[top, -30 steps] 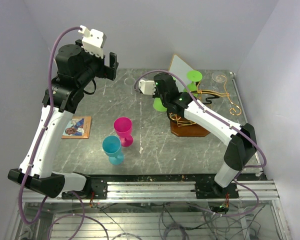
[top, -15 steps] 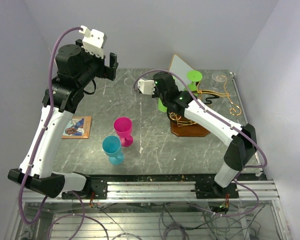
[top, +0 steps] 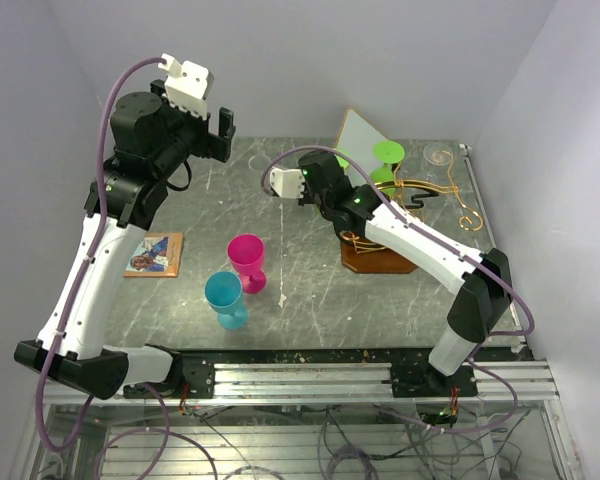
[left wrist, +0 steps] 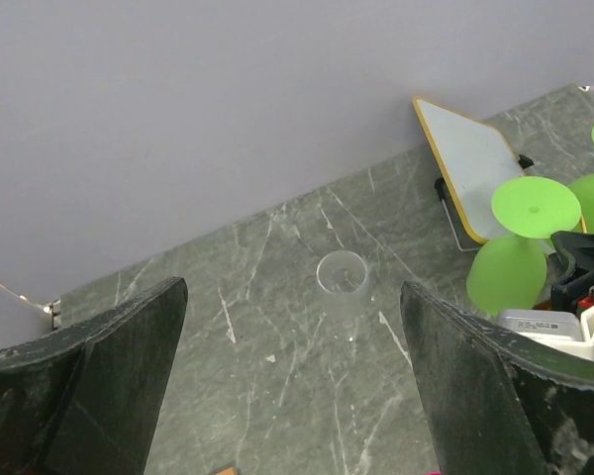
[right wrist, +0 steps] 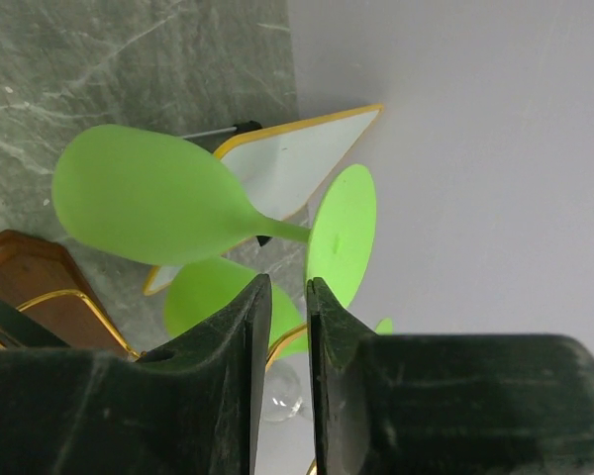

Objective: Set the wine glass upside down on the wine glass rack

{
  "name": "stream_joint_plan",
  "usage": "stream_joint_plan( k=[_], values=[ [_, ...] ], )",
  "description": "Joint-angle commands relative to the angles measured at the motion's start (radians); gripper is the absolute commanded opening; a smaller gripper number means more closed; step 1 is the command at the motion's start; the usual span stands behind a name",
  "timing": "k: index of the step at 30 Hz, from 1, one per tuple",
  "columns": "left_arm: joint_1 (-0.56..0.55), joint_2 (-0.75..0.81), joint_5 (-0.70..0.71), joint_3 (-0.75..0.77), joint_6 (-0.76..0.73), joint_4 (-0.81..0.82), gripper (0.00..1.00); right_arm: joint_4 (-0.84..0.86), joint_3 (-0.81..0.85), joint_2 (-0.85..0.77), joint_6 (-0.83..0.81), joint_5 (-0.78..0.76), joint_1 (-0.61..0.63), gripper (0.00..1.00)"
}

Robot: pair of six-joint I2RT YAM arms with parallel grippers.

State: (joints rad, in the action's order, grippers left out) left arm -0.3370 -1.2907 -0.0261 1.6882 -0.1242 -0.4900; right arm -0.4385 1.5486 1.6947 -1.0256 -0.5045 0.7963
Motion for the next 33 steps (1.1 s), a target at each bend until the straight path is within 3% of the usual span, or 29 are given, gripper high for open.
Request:
stream_joint_plan(
  k=[1, 6, 8, 11, 22, 33],
  values=[
    [0.007, 0.009, 0.035, -0.026, -0.013, 0.061, 0.99, -0.034, 0.039, -0.024, 0.04, 0.022, 0.009, 0.24],
    [0.007, -0.007, 0.08, -0.07, -0.014, 0.1, 0.99, -0.1, 0.081, -0.071, 0.11, 0.124, 0.012, 0.38],
    [0.009, -0.027, 0.096, -0.085, -0.012, 0.115, 0.99, -0.134, 0.096, -0.1, 0.144, 0.198, 0.014, 0.54],
    [0.01, -0.075, 0.106, -0.091, 0.005, 0.125, 0.99, -0.181, 0.118, -0.147, 0.196, 0.314, 0.018, 0.64],
    [0.013, -0.27, 0.084, -0.024, 0.021, 0.074, 1.0, -0.239, 0.142, -0.306, 0.348, 0.596, -0.025, 0.69],
    [0.012, -0.249, -0.158, -0.073, -0.135, -0.21, 0.97, -0.248, 0.127, -0.379, 0.424, 0.693, -0.168, 0.69]
  ],
)
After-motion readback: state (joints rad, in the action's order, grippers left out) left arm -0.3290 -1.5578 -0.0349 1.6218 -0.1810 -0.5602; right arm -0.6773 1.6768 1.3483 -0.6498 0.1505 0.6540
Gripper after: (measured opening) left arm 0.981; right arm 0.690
